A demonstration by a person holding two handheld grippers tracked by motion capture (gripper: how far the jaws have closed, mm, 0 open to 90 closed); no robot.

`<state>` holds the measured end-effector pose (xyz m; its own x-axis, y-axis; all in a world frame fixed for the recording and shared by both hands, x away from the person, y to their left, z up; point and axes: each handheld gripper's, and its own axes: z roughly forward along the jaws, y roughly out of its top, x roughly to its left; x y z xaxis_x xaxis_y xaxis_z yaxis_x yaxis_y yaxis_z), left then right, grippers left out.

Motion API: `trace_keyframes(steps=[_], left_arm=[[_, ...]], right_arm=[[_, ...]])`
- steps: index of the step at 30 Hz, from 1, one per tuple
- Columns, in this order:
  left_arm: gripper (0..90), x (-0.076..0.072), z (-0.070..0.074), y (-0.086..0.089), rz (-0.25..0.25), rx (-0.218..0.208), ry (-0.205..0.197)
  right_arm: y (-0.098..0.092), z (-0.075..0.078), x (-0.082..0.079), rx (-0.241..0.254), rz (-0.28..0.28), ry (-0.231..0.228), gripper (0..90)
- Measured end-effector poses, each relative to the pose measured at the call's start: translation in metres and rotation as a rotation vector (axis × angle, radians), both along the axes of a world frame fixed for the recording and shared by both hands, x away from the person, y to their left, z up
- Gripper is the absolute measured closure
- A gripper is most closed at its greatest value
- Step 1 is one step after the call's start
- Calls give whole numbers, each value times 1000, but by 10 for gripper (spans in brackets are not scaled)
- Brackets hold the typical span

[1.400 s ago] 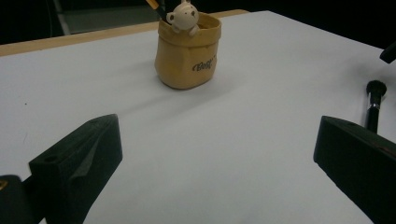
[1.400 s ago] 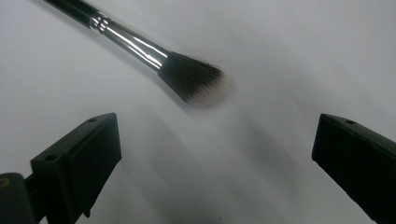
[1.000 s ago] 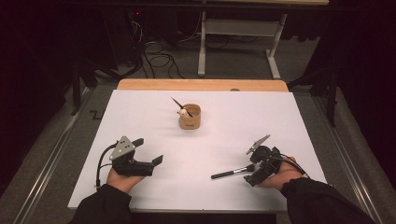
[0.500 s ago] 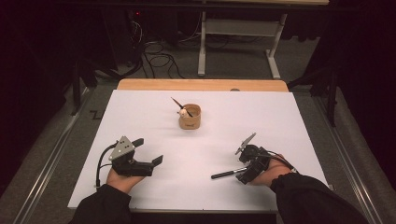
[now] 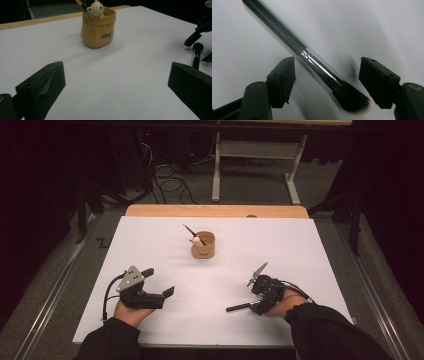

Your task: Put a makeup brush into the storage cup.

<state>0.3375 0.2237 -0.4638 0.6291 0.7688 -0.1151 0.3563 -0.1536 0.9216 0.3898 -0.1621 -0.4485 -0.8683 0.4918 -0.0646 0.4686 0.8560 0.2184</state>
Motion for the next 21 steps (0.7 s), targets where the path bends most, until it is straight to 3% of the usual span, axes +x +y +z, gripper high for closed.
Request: trace_keyframes(steps=[10, 21], left_arm=[[20, 0, 0, 0, 2, -4, 0], [20, 1, 0, 1, 3, -4, 2]], right_arm=[[2, -1, 0, -2, 42, 7, 438], [1, -2, 1, 10, 40, 20, 510]])
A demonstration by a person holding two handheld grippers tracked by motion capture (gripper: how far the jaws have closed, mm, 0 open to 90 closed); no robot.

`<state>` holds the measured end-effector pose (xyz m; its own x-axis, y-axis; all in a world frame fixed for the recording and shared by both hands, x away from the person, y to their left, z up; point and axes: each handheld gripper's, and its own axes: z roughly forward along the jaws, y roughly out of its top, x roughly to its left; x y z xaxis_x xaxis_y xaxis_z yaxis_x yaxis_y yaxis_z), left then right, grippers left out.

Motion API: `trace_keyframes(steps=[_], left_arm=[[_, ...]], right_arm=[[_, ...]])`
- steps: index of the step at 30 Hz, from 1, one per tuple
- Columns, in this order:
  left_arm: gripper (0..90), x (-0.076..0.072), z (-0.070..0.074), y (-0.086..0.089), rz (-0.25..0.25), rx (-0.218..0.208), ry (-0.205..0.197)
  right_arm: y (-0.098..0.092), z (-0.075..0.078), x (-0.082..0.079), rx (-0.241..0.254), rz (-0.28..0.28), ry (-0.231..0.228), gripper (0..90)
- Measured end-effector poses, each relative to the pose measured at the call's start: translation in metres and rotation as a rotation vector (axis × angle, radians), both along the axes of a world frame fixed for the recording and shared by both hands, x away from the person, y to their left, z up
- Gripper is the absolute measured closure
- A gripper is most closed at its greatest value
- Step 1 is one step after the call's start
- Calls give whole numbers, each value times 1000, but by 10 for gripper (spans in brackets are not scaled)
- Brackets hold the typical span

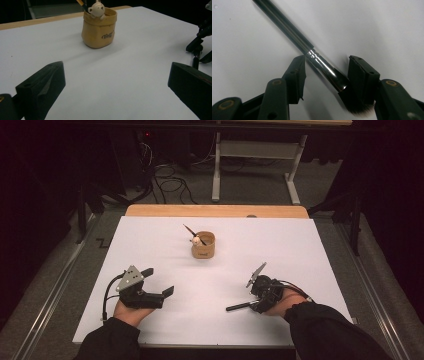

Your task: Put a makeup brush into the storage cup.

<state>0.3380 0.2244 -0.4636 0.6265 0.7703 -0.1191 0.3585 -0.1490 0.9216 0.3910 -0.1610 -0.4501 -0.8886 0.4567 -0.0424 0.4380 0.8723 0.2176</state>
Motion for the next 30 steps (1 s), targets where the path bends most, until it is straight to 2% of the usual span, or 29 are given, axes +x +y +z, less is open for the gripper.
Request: trace_keyframes(steps=[24, 30], left_arm=[[21, -1, 1, 0, -3, -2, -5], [21, -1, 1, 0, -3, -1, -5]], right_arm=[[2, 1, -1, 2, -17, -4, 706], [3, 1, -2, 0, -7, -3, 754]])
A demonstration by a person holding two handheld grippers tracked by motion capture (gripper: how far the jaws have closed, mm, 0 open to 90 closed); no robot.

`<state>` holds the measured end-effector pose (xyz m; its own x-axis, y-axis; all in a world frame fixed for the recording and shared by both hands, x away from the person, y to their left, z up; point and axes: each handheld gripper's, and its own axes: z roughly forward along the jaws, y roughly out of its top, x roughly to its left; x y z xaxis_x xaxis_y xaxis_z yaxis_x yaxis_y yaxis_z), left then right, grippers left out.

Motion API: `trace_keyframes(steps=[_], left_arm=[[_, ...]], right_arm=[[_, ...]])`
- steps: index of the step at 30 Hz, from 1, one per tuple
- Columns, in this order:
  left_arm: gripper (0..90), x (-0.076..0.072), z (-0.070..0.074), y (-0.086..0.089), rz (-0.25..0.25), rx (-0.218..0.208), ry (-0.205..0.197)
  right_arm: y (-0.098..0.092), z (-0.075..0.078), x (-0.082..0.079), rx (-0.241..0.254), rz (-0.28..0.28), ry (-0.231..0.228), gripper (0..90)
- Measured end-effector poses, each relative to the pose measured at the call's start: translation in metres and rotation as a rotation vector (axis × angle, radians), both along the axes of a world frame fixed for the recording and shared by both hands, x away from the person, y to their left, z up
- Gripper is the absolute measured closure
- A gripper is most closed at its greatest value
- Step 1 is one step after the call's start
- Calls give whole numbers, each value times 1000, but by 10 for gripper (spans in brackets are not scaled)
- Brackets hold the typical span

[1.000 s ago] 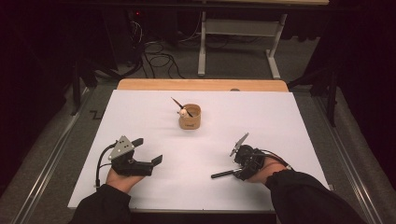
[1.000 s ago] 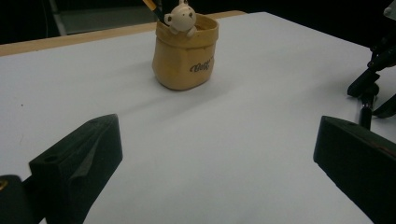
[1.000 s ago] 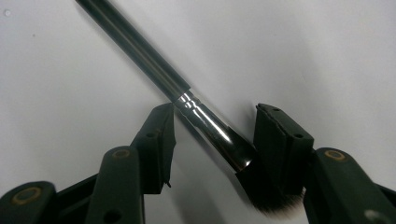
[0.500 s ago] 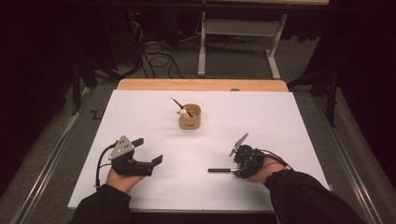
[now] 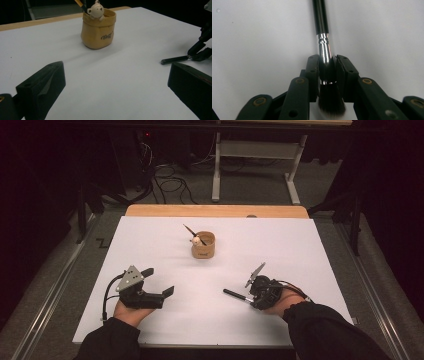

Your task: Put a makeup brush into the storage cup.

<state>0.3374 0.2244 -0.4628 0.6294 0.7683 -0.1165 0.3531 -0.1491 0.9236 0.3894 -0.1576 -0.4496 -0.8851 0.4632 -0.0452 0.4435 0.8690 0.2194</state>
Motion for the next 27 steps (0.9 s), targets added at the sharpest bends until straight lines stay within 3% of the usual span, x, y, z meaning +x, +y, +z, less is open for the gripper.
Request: trace_keyframes(steps=[22, 27], left_arm=[[22, 0, 0, 0, 3, -4, -5], [23, 0, 1, 1, 4, -5, -9]], right_arm=[[2, 1, 0, -5, -8, 4, 778], [0, 6, 0, 30, -32, 14, 778]])
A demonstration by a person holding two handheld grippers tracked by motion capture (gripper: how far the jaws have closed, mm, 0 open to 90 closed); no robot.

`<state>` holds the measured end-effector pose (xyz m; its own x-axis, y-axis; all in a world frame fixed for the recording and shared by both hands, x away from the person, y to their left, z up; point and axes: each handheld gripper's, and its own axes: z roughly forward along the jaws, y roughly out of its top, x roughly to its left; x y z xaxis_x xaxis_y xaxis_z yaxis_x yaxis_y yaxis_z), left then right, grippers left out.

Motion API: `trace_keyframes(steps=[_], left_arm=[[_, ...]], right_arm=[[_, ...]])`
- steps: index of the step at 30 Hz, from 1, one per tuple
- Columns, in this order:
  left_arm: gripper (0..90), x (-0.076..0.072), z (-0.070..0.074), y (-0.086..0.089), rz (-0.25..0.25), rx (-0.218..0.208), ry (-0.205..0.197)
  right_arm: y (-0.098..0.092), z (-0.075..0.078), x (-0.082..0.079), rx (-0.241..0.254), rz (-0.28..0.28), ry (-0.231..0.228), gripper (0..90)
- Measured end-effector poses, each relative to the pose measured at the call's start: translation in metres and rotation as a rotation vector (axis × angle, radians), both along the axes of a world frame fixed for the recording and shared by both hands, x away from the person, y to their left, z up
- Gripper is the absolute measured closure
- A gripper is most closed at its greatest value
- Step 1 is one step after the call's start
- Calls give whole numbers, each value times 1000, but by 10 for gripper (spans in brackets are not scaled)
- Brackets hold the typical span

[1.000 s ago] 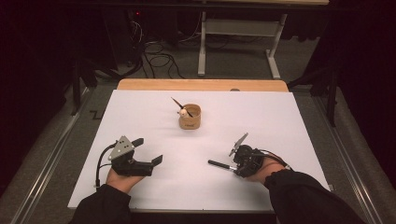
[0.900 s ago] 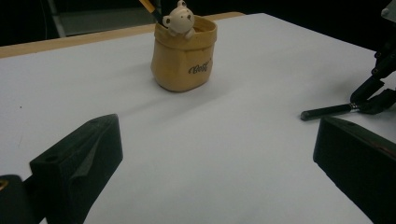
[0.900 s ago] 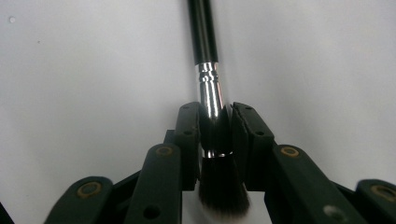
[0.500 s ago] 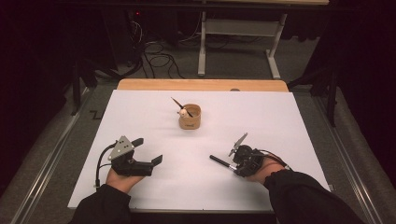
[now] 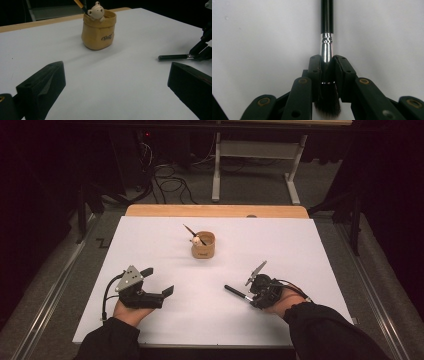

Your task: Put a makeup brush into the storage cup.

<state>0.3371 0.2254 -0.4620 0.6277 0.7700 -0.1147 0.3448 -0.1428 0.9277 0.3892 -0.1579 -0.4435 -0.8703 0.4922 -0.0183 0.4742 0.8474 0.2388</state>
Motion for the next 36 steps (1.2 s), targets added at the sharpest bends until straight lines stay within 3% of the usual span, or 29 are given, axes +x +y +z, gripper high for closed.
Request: trace_keyframes(steps=[8, 14, 19, 24, 28, 32, 36], left_arm=[[23, 0, 1, -1, 0, 6, -10], [23, 1, 8, -7, 15, 6, -43], [24, 11, 25, -15, 28, -2, -65], [27, 22, 44, -25, 23, 20, -104], [32, 31, 52, -37, 17, 5, -114], [32, 36, 51, -47, 1, -5, -118], [35, 34, 39, -54, 8, 17, -124]], right_arm=[[-6, 14, 0, 30, -18, -27, 778], [-9, 18, 0, 34, -19, -31, 778], [-11, 22, 1, 37, -18, -32, 778], [-13, 28, 3, 37, -13, -38, 778], [-14, 31, 4, 44, -13, -46, 778], [-13, 32, 4, 39, -8, -43, 778], [-13, 32, 3, 45, -3, -36, 778]])
